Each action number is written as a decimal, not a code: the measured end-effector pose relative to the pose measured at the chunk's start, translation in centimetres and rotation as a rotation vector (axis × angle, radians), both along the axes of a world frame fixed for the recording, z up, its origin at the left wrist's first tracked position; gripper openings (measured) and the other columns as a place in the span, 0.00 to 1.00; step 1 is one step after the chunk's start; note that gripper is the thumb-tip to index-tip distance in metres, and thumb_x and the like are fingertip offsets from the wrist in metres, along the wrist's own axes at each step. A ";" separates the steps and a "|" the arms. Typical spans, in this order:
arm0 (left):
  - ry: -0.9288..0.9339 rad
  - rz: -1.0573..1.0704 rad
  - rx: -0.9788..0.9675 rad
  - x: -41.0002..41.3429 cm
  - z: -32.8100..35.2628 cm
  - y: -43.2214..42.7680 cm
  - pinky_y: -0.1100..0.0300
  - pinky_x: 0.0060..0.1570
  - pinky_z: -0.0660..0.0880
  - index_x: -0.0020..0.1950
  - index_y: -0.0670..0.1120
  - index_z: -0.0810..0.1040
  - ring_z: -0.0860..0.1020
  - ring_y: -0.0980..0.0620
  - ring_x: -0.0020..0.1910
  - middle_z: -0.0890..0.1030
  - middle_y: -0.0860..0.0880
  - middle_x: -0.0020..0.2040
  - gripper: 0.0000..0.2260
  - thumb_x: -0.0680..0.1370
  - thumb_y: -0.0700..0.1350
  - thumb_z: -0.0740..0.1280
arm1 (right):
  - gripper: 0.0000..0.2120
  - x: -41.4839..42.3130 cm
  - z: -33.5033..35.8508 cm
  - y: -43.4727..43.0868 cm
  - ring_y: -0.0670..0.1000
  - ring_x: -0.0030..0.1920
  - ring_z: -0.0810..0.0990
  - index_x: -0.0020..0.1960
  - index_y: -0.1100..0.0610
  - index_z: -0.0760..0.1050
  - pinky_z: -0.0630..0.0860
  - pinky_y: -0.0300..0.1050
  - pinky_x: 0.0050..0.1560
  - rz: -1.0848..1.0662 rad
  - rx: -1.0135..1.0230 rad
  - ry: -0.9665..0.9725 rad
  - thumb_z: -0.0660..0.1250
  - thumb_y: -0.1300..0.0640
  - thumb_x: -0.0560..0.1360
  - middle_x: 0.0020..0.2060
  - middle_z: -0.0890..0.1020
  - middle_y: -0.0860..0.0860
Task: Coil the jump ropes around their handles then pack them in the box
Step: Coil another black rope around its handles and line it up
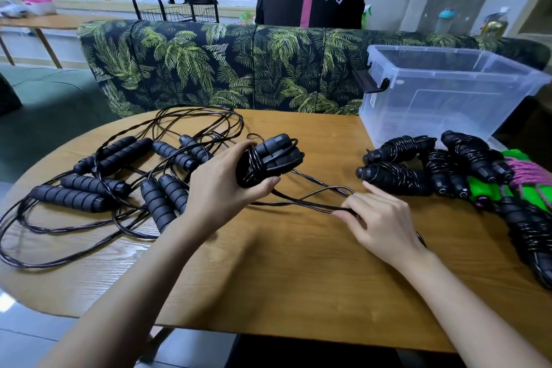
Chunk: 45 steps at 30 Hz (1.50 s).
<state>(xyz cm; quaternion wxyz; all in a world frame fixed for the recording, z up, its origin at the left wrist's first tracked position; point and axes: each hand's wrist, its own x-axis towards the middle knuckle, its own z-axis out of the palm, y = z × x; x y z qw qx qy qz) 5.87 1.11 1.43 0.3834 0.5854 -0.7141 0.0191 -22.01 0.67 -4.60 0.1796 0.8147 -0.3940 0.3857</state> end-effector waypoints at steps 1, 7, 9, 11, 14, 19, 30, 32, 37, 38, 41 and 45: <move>-0.006 -0.005 -0.005 0.2 0.0 0.0 0.64 0.42 0.66 0.66 0.54 0.75 0.80 0.55 0.51 0.83 0.56 0.52 0.34 0.66 0.71 0.61 | 0.15 -0.1 0.3 -0.1 0.41 0.31 0.71 0.37 0.54 0.79 0.77 0.49 0.61 0.027 0.070 -0.039 0.65 0.46 0.78 0.29 0.75 0.42; -0.024 -0.094 -0.058 0.9 -0.4 0.0 0.62 0.49 0.74 0.67 0.51 0.75 0.80 0.53 0.54 0.82 0.53 0.56 0.33 0.68 0.69 0.64 | 0.13 -0.2 4.7 -2.2 0.54 0.35 0.78 0.36 0.46 0.79 0.75 0.52 0.42 0.151 0.678 -0.301 0.64 0.42 0.76 0.31 0.82 0.47; -0.074 -0.178 -0.115 1.1 -0.5 0.0 0.57 0.50 0.77 0.68 0.50 0.74 0.80 0.51 0.52 0.82 0.51 0.55 0.34 0.69 0.69 0.65 | 0.15 0.1 6.3 -3.2 0.51 0.30 0.70 0.34 0.48 0.79 0.68 0.47 0.38 0.170 0.766 -0.302 0.67 0.48 0.78 0.27 0.76 0.50; -0.220 -0.277 -0.222 1.1 -0.4 0.0 0.53 0.47 0.79 0.68 0.48 0.72 0.80 0.48 0.48 0.82 0.49 0.52 0.34 0.71 0.69 0.65 | 0.15 0.7 7.7 -4.1 0.47 0.29 0.65 0.33 0.48 0.79 0.63 0.44 0.37 0.141 0.860 -0.241 0.67 0.48 0.78 0.25 0.69 0.51; -0.510 -0.355 -0.324 -0.2 -0.1 0.6 0.51 0.45 0.77 0.67 0.43 0.75 0.79 0.46 0.46 0.81 0.47 0.50 0.36 0.73 0.71 0.63 | 0.15 2.3 9.5 -5.7 0.48 0.30 0.71 0.33 0.46 0.79 0.70 0.46 0.39 0.034 0.899 -0.090 0.66 0.43 0.77 0.26 0.74 0.47; -0.843 -0.127 -0.327 -2.7 -0.2 1.7 0.52 0.38 0.75 0.61 0.38 0.77 0.77 0.44 0.40 0.80 0.45 0.43 0.37 0.69 0.68 0.69 | 0.15 6.2 13.3 -4.5 0.51 0.34 0.74 0.36 0.48 0.81 0.70 0.46 0.41 -0.051 0.703 0.070 0.66 0.41 0.77 0.28 0.78 0.50; -0.662 0.220 -0.130 -2.8 1.5 1.0 0.54 0.38 0.73 0.59 0.43 0.78 0.79 0.43 0.38 0.80 0.47 0.40 0.35 0.67 0.70 0.68 | 0.19 6.5 10.2 3.5 0.51 0.33 0.77 0.43 0.45 0.81 0.74 0.48 0.41 -0.068 0.532 -0.045 0.54 0.41 0.79 0.26 0.75 0.43; -0.602 0.225 -0.078 -2.5 2.0 0.7 0.54 0.38 0.73 0.59 0.44 0.78 0.80 0.43 0.39 0.82 0.47 0.42 0.35 0.67 0.71 0.64 | 0.20 6.4 9.2 4.0 0.48 0.32 0.75 0.44 0.44 0.80 0.75 0.47 0.48 -0.045 0.566 -0.085 0.52 0.41 0.80 0.24 0.72 0.41; -0.397 0.150 0.058 -1.9 3.0 0.8 0.54 0.43 0.74 0.65 0.49 0.76 0.81 0.43 0.50 0.83 0.49 0.52 0.44 0.61 0.78 0.57 | 0.16 6.1 6.6 3.6 0.45 0.36 0.77 0.42 0.47 0.78 0.60 0.49 0.74 0.011 0.706 -0.185 0.56 0.46 0.82 0.30 0.79 0.41; -0.349 0.130 0.068 -1.8 3.2 0.9 0.54 0.44 0.75 0.66 0.50 0.76 0.81 0.44 0.52 0.83 0.49 0.54 0.45 0.60 0.78 0.58 | 0.15 6.0 6.4 3.5 0.45 0.36 0.77 0.41 0.47 0.78 0.62 0.50 0.72 0.033 0.740 -0.209 0.58 0.47 0.82 0.32 0.81 0.40; -0.237 0.089 0.116 -1.8 3.4 1.4 0.55 0.42 0.76 0.64 0.52 0.77 0.81 0.48 0.51 0.84 0.51 0.51 0.45 0.59 0.80 0.59 | 0.12 6.5 6.2 3.0 0.48 0.35 0.78 0.37 0.46 0.80 0.74 0.51 0.52 0.107 0.835 -0.301 0.65 0.48 0.79 0.34 0.83 0.40; -0.106 -0.041 0.156 -1.9 3.3 1.8 0.57 0.36 0.76 0.55 0.56 0.79 0.80 0.54 0.40 0.82 0.55 0.38 0.38 0.59 0.81 0.55 | 0.02 7.6 6.5 2.3 0.42 0.37 0.81 0.41 0.47 0.86 0.76 0.43 0.45 0.111 0.863 -0.495 0.75 0.53 0.72 0.32 0.84 0.42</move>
